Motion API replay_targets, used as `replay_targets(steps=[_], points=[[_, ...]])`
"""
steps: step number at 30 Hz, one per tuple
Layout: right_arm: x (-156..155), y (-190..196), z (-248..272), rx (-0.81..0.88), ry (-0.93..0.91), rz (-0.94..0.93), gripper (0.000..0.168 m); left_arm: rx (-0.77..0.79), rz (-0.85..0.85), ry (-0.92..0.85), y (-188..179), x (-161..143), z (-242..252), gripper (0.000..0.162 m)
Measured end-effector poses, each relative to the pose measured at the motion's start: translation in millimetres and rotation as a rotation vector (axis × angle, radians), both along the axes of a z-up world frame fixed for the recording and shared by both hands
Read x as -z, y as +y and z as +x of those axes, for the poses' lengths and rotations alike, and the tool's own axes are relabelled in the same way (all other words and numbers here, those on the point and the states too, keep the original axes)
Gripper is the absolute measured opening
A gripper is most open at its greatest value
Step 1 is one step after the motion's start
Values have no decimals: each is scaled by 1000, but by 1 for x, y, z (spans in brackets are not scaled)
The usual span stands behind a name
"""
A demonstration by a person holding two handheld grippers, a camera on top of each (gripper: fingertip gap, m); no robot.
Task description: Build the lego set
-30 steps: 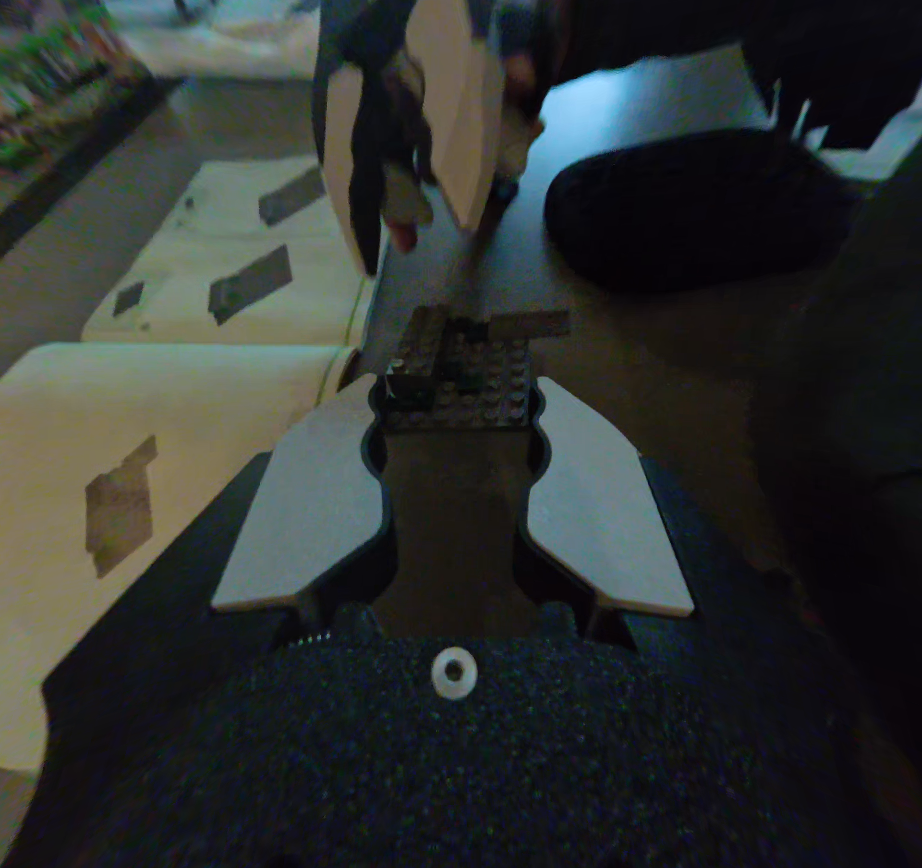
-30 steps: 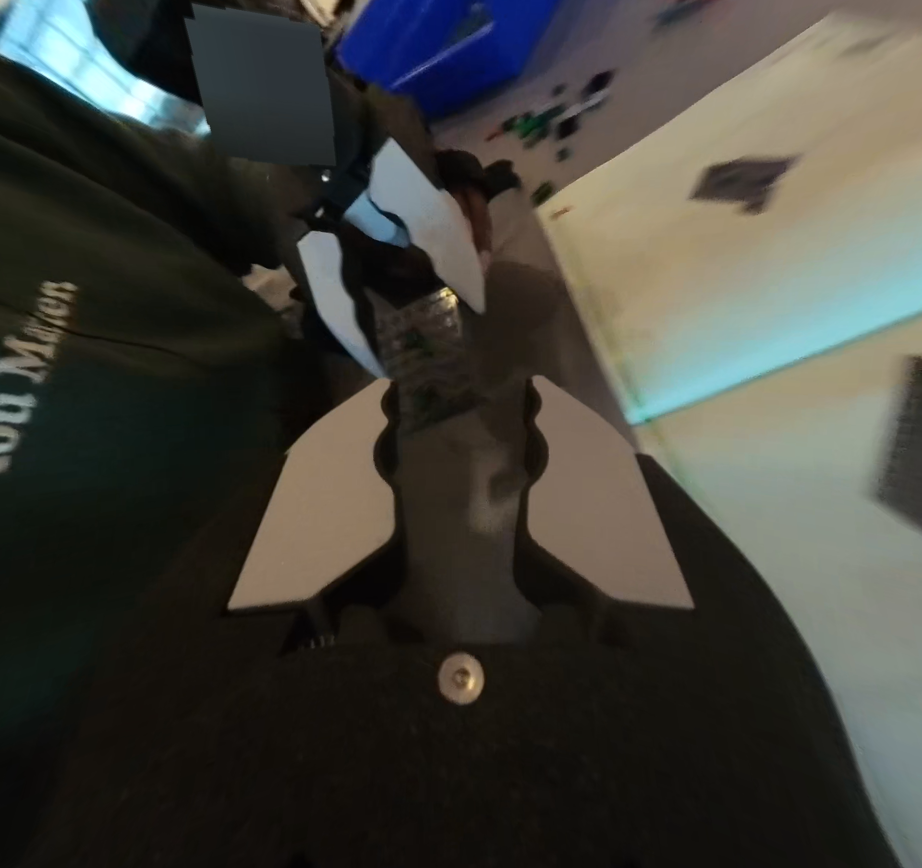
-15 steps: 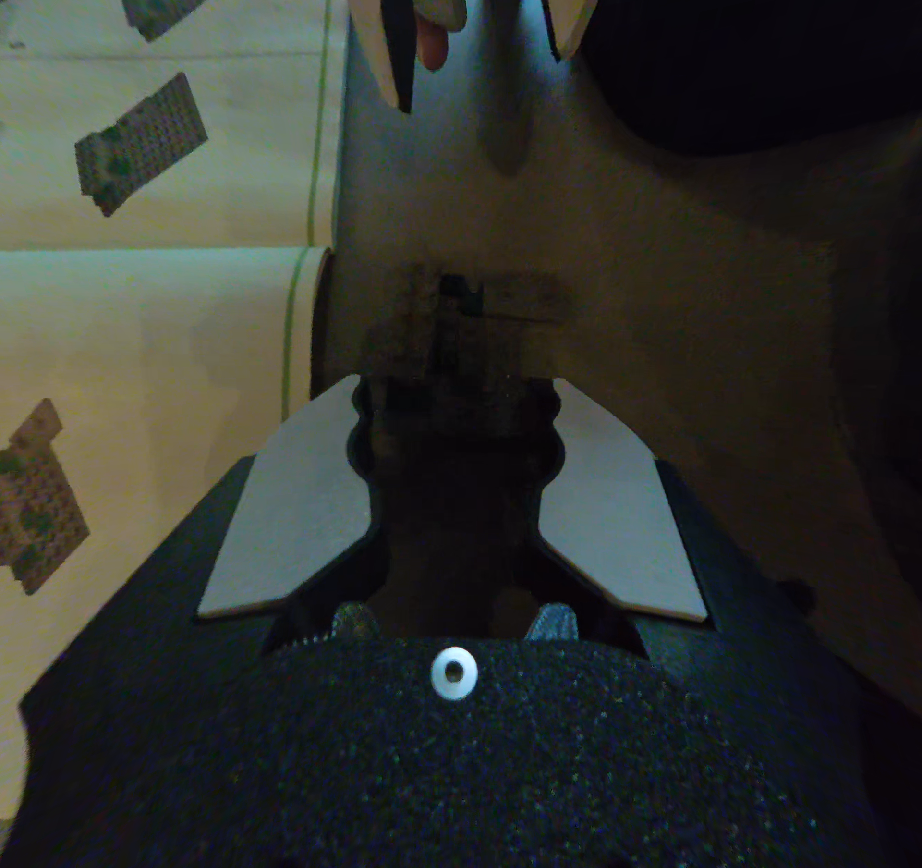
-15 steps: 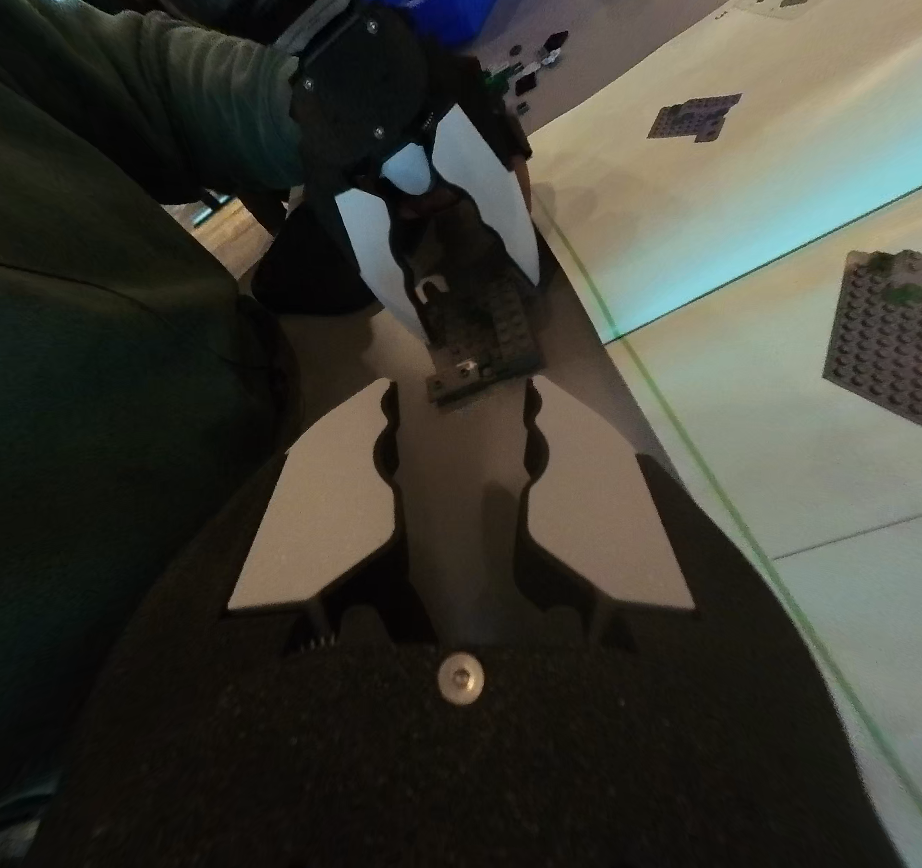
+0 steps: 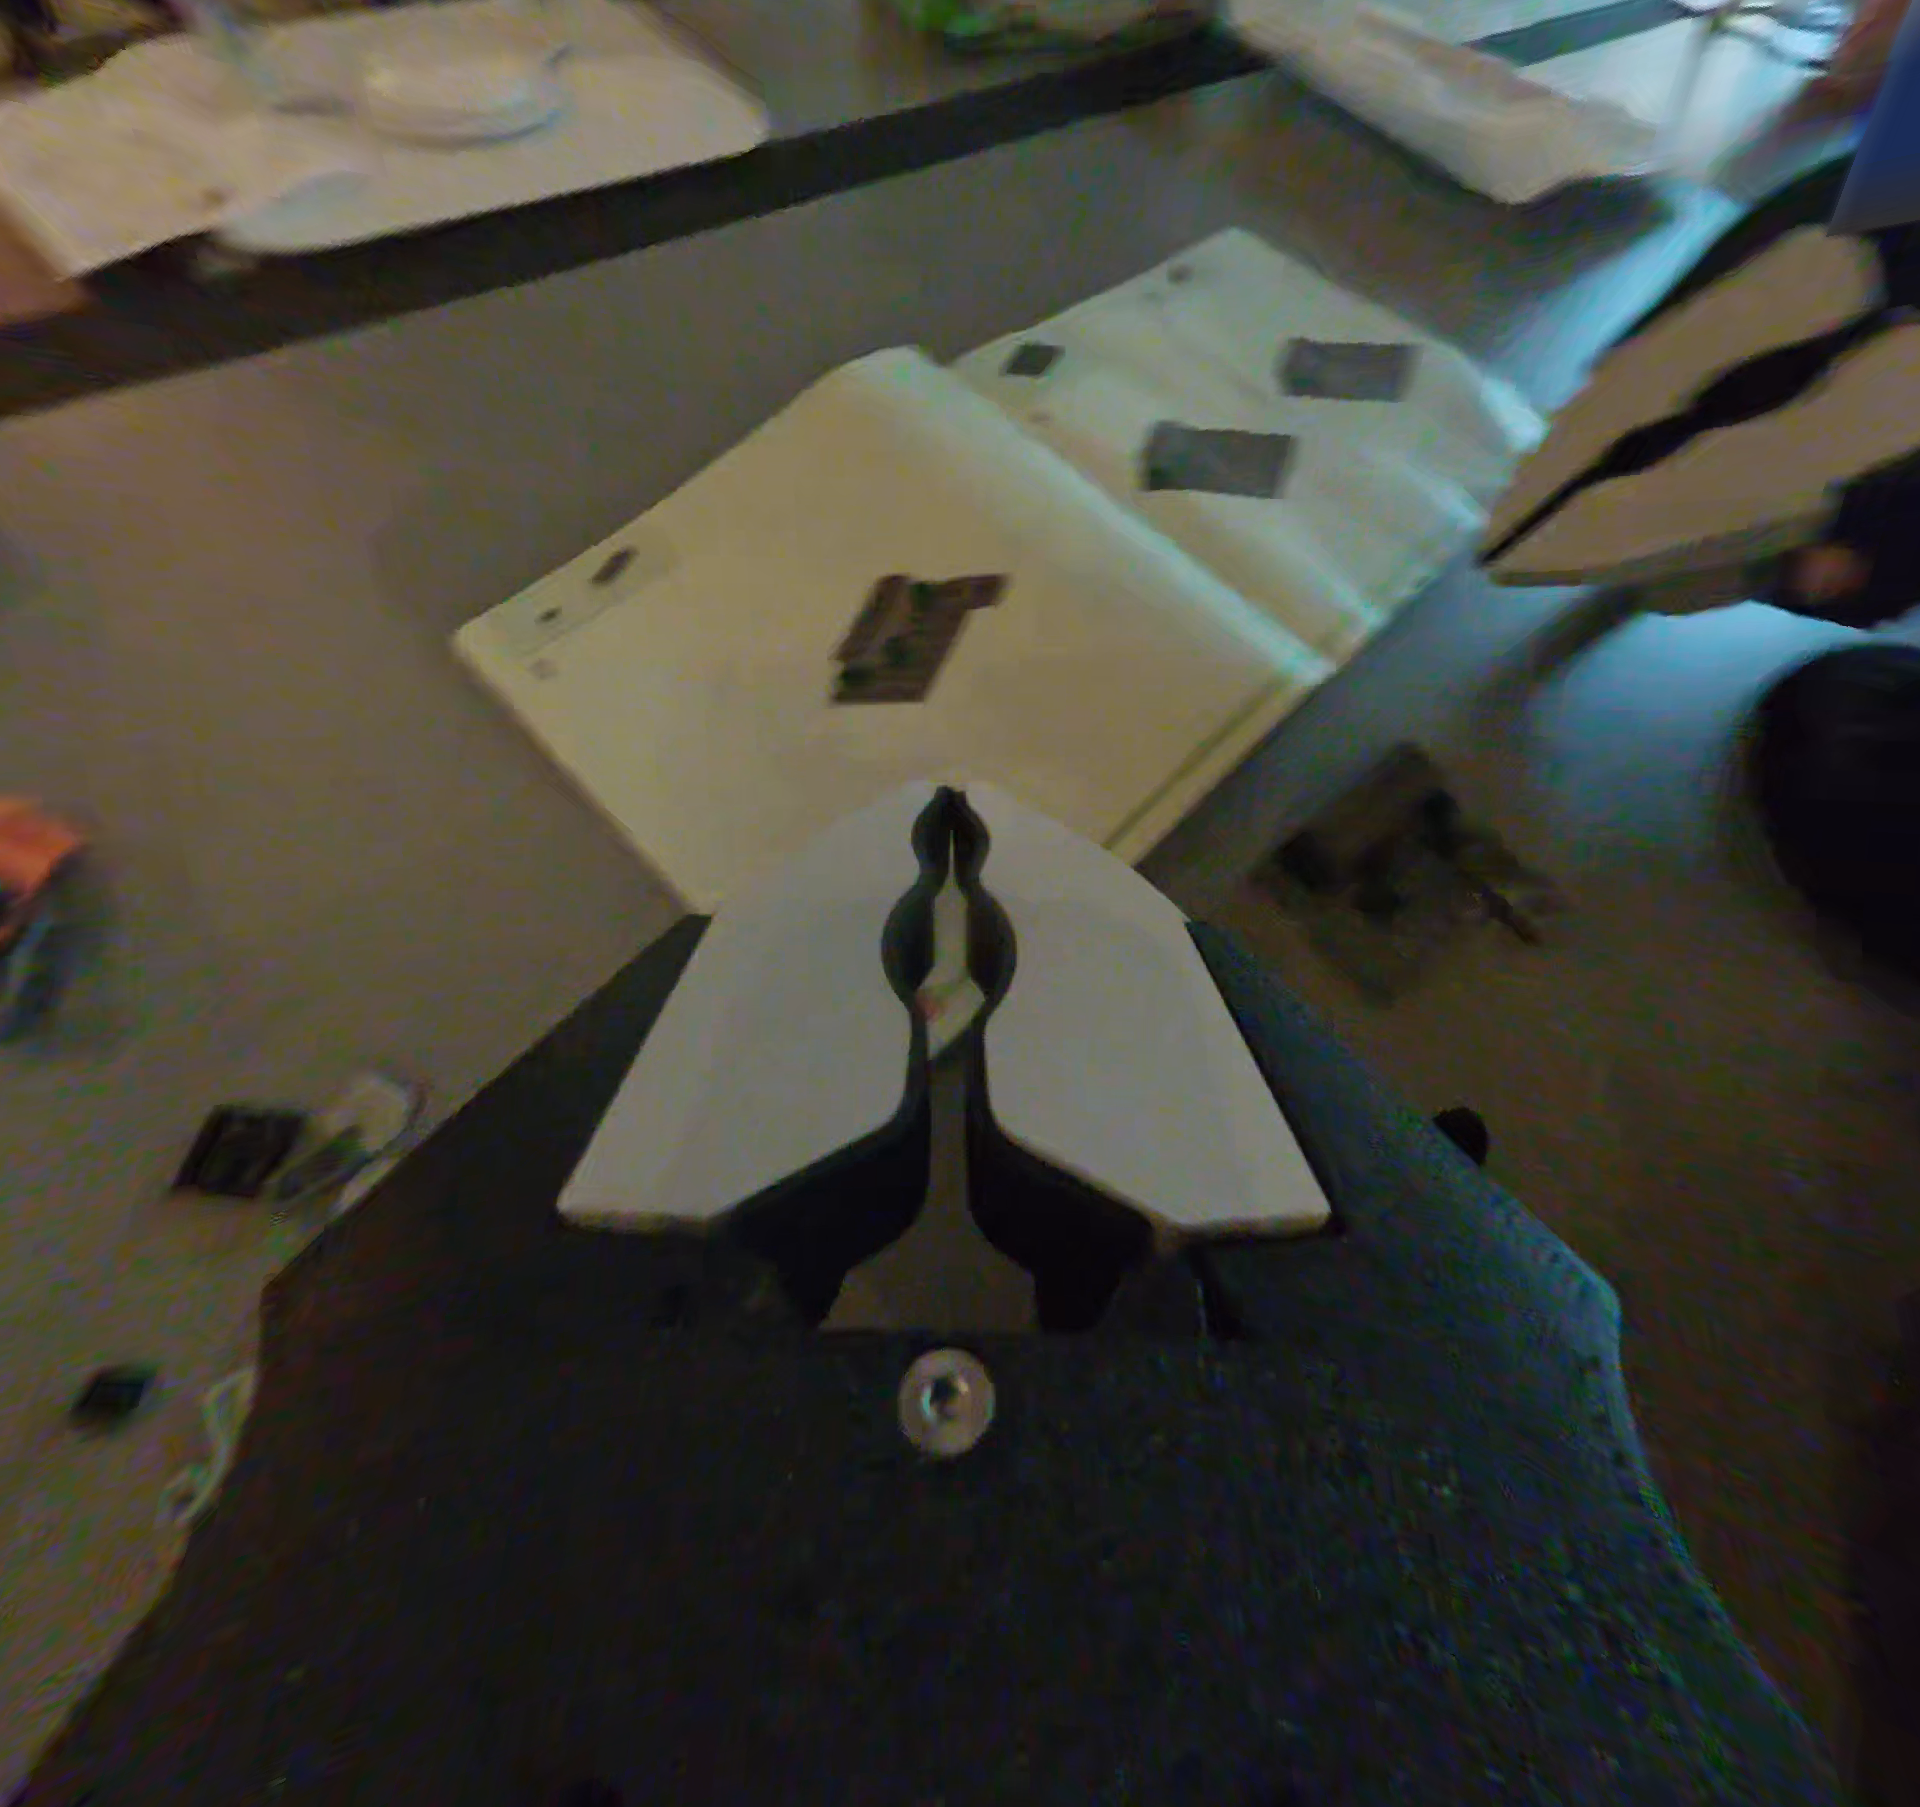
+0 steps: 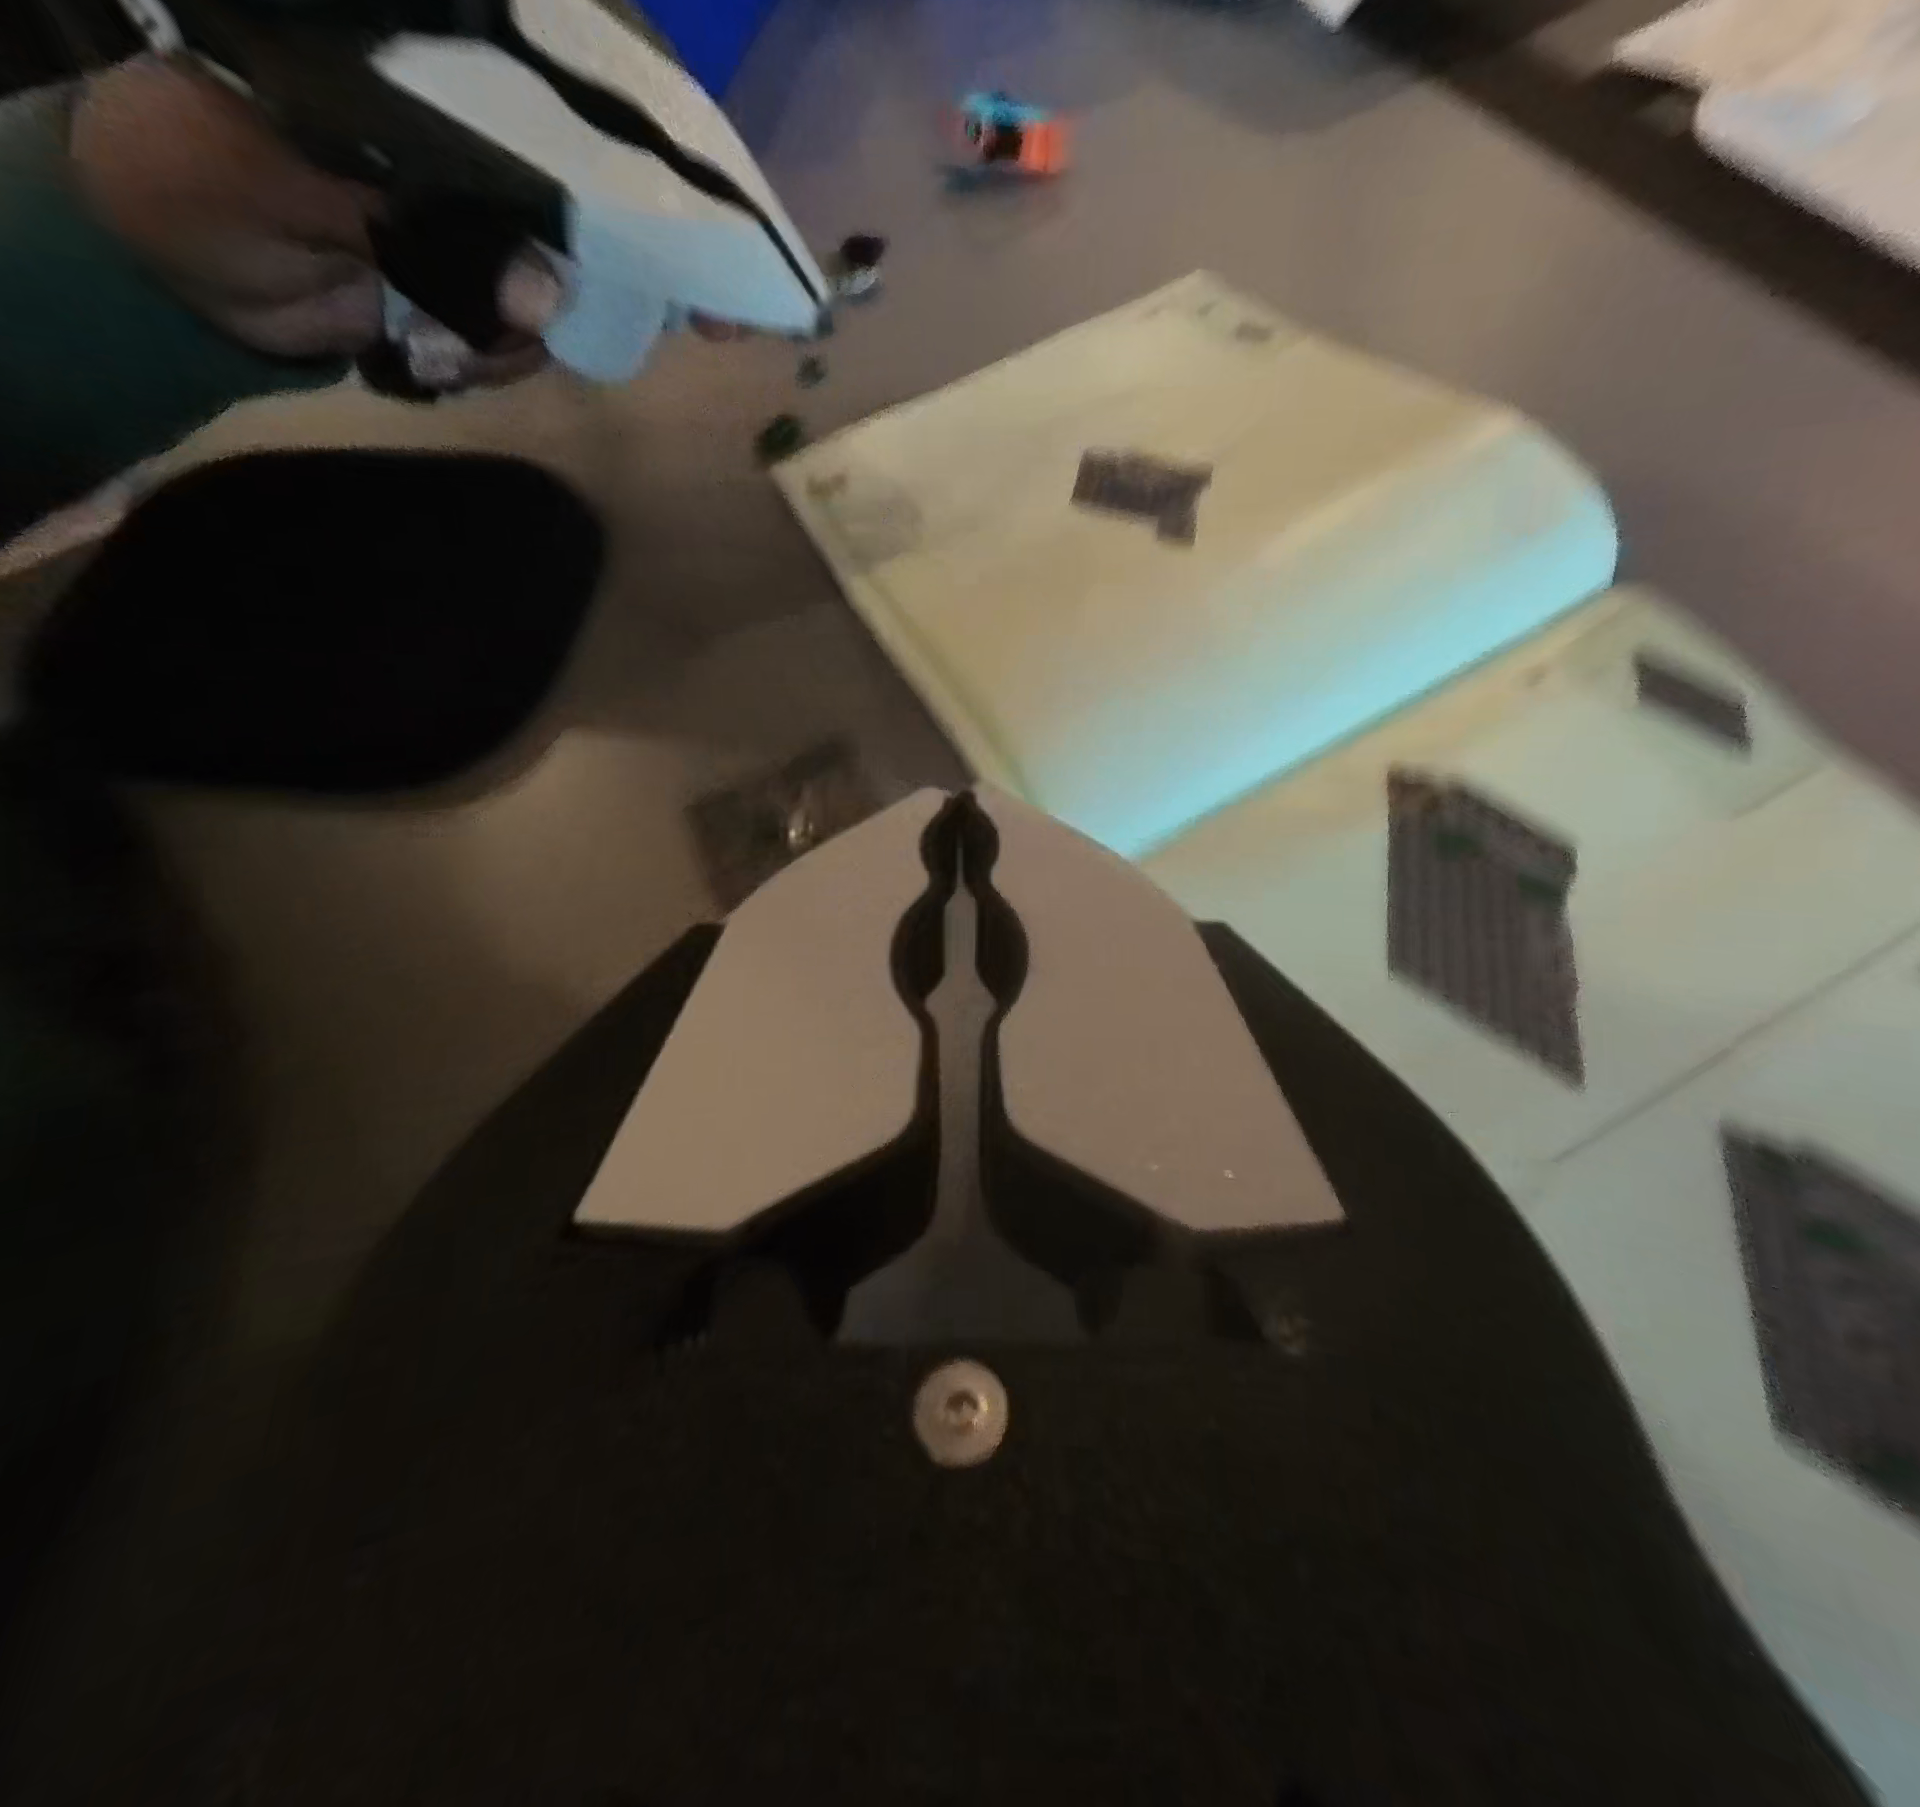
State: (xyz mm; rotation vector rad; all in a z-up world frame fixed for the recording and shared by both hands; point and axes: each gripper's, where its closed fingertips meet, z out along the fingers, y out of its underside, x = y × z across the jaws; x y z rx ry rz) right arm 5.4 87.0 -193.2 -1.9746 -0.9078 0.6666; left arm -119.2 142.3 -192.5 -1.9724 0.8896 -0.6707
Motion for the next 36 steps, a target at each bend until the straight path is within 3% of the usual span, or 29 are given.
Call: replay_targets(steps=[7,15,23,36], points=[[-10,44,-51,31,-75,74,0,-186,-80,93,59,23,-24,0],[-12,49,-63,16,-33,62,0,-174,-101,231,105,44,-14,0],[-12,51,-49,41,10,43,1,-140,-108,321,115,66,-6,0],[-6,51,-48,33,1,35,1,-141,-90,347,115,65,-7,0]])
